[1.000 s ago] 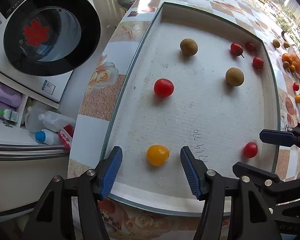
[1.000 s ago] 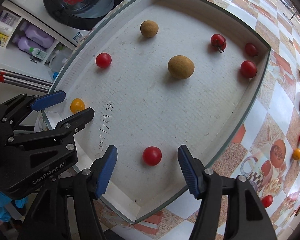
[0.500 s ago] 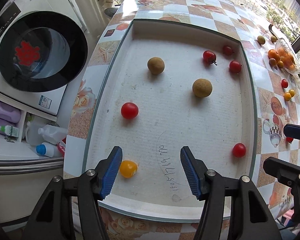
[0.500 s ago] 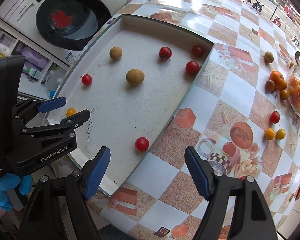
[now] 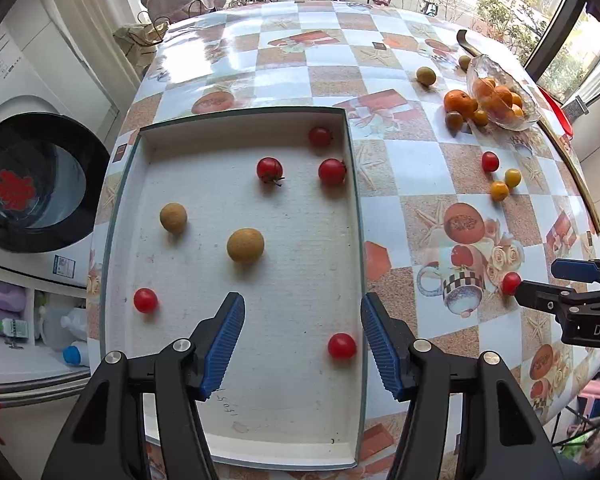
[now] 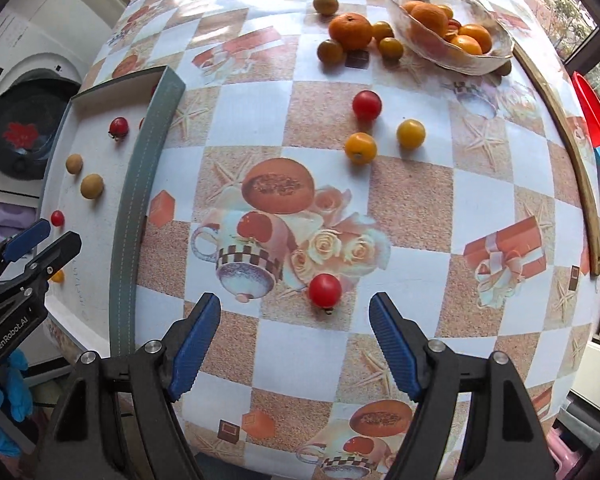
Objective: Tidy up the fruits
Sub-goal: 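Move both open tools back over the tomatoes on the table, then grasp a red tomato with the left tool while the right grasps a yellow tomato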
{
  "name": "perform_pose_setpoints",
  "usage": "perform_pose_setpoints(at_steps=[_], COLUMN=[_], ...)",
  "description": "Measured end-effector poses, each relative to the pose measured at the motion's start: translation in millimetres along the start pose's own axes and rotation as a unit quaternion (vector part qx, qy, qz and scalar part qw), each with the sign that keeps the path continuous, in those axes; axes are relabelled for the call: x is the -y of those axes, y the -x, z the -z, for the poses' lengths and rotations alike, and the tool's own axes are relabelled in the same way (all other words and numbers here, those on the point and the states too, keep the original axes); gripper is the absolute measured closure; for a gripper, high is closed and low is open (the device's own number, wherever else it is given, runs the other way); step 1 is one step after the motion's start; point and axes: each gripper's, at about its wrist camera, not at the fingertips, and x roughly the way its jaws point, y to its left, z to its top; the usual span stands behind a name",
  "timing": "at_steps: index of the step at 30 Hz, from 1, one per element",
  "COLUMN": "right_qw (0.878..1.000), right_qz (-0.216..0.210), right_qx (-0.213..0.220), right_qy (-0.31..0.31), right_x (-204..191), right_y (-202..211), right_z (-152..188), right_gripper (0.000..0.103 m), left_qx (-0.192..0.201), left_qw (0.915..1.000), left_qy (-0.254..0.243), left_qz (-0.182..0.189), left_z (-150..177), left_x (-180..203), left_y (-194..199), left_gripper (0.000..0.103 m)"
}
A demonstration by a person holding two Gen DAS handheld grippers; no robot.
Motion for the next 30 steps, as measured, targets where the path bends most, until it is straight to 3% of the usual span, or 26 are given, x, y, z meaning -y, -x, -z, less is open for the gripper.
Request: perform_pose_setpoints(at_steps=[13, 19, 27, 30], right_qw=[0.996, 0.995, 0.996, 0.997], right_qz=[0.000, -0.006, -0.019, -0.022], right_qx=[-0.005, 0.011, 0.033, 0.034], right_qy=[-0.093, -0.098, -0.079, -0.068], right_x=[92.6, 114.1, 121.7, 111.2], right_y=[2.2, 5.5, 2.8, -3.7], right_z=[-7.7, -31.0, -69.1, -78.5], right_gripper=[0.023, 0.023, 0.024, 0.035], left_qx=[-0.050, -0.052, -0.052, -0.050], left_qw=[0.9938, 0.9924, 0.9943, 0.9944], left_qy=[-0.059, -0.061, -0.046, -0.039], left_qz=[0.080, 0.093, 0.081, 0.084], left_z=[8.0, 3.8, -5.0, -8.1], left_x=[108.1, 143.0, 160.9, 165.0], left_y=[-20.9, -35.2, -53.3, -57.4], left_gripper=[0.041, 0.041, 0.041, 0.041])
